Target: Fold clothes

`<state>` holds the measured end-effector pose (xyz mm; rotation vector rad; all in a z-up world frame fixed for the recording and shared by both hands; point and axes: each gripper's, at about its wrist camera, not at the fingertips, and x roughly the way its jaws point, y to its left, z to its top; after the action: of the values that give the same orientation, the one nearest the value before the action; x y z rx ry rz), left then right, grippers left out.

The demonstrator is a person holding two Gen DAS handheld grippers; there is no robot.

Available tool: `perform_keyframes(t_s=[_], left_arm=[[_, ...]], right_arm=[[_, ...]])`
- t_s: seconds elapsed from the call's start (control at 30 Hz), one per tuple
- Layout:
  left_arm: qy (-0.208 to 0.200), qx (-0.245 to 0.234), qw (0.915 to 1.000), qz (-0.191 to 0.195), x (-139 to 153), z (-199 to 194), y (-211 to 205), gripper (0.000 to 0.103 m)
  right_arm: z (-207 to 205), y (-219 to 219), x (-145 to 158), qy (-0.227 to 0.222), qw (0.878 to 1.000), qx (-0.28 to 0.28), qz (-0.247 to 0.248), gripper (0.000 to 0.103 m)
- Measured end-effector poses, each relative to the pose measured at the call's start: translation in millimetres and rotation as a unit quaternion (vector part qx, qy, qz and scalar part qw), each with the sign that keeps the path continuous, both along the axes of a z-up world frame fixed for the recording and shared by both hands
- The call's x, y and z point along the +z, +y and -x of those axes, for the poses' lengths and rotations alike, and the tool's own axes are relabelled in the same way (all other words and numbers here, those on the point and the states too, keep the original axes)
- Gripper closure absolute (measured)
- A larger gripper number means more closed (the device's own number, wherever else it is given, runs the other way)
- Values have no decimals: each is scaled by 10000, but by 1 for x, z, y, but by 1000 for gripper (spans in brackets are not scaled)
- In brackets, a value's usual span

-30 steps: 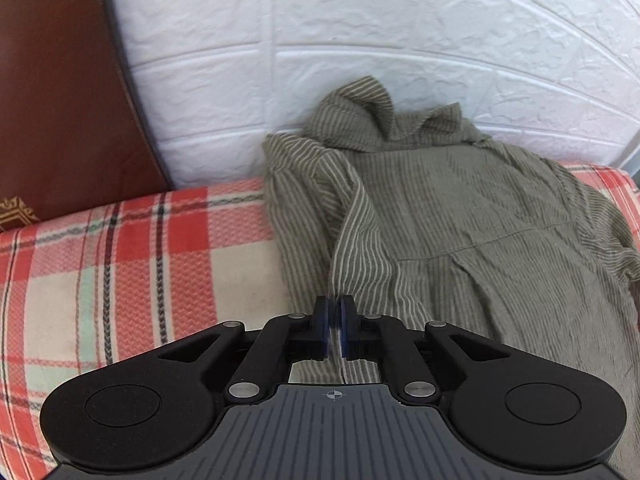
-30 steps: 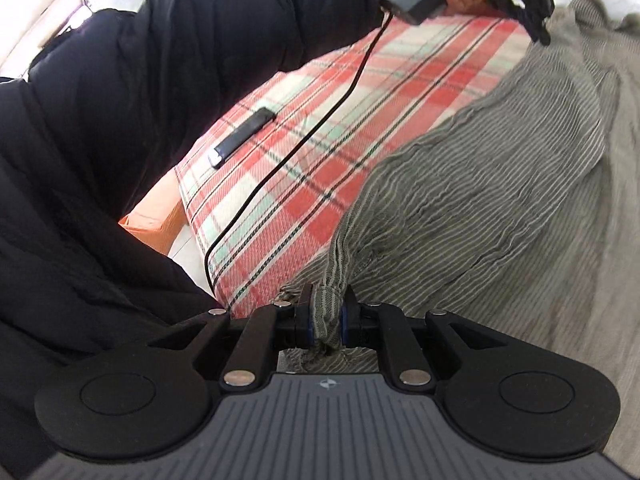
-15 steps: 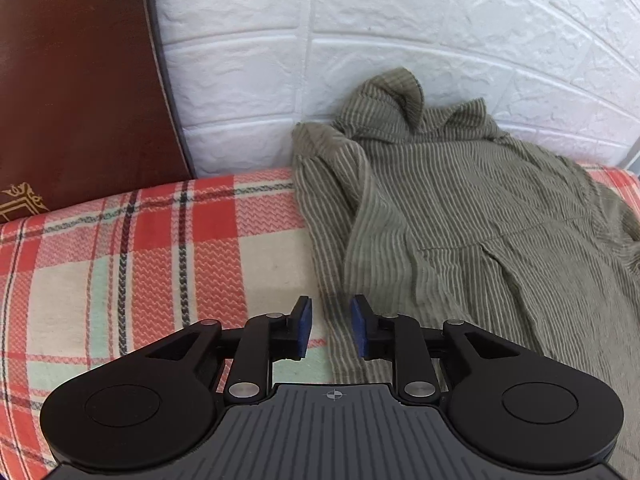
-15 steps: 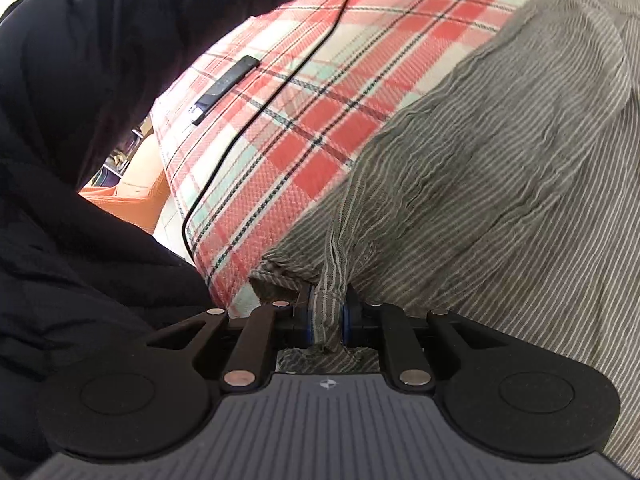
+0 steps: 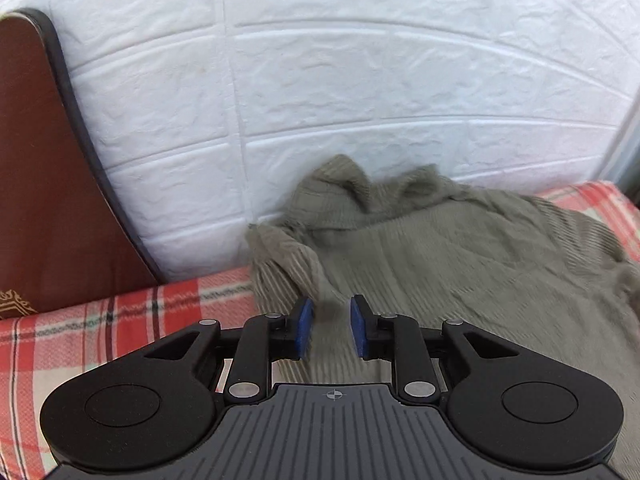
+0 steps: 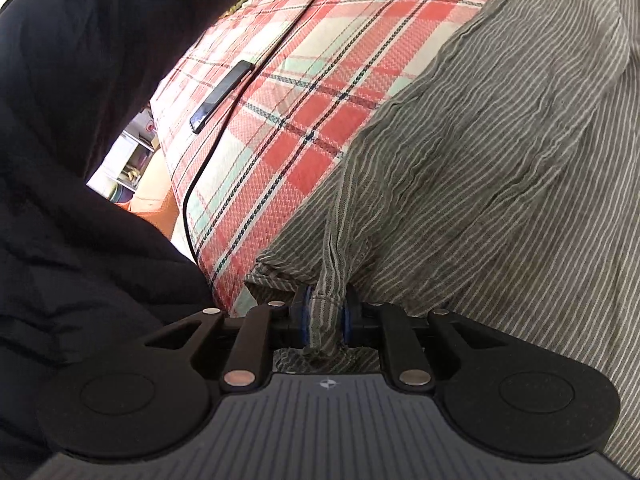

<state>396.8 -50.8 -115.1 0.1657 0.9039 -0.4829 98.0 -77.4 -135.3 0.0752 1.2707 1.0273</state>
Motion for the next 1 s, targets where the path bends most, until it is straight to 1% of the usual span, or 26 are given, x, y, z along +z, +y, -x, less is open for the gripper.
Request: perform_keyframes(t_s=[0.1, 0.17, 0.27, 0.33, 0.37, 0.43, 0.47, 0.5, 0.53, 0.6, 0.7, 0.73, 0.8, 0.9, 1.0], left_arm=[[147, 255, 9995, 137, -17, -20, 0, 65], [228, 363, 9990, 147, -29, -29, -1, 65], [181, 410, 9989, 155, -35, -30, -1, 60], [133, 432, 9988, 168, -36, -29, 0, 59], [109, 450, 9988, 154, -34, -29, 1, 59], [2, 486, 9988, 105, -18, -24, 6, 59], [-89, 477, 9988, 86, -8, -17, 11, 59], [-185, 456, 9988, 64, 3, -9, 16, 58], [-289, 413, 9987, 29, 13, 2, 20, 57], [-450, 224, 9987, -15, 28, 35, 30, 50], [-667, -87, 9977, -62, 47, 88, 45, 46], [-717, -188, 9972, -66, 49, 111, 49, 46], [-656, -379, 9971, 34, 45, 163, 59, 44], [-465, -653, 9965, 230, 35, 237, 82, 42], [-254, -914, 9953, 214, 12, 301, 96, 42]], right_arm=[[-1, -7, -2, 109, 9999, -51, -56, 86], [-3, -12, -4, 204, 9997, -88, -112, 86], [-5, -15, -6, 292, 9994, -112, -166, 86], [-4, -16, -6, 303, 9993, -117, -165, 86], [-4, -16, -6, 306, 9993, -121, -163, 86], [-1, -16, -3, 275, 9994, -142, -136, 84], [1, -16, -2, 258, 9995, -154, -131, 80], [3, -16, 0, 241, 9995, -166, -127, 73], [7, -16, 1, 216, 9995, -179, -127, 70], [16, -14, 6, 73, 9998, -185, -80, 61], [30, -12, 12, -205, 9995, -234, 22, 58], [34, -15, 14, -244, 9993, -290, 19, 56], [43, -20, 17, -321, 9987, -400, 12, 50], [56, -30, 21, -370, 9971, -655, -128, 48], [66, -40, 20, -327, 9927, -1105, -350, 46]])
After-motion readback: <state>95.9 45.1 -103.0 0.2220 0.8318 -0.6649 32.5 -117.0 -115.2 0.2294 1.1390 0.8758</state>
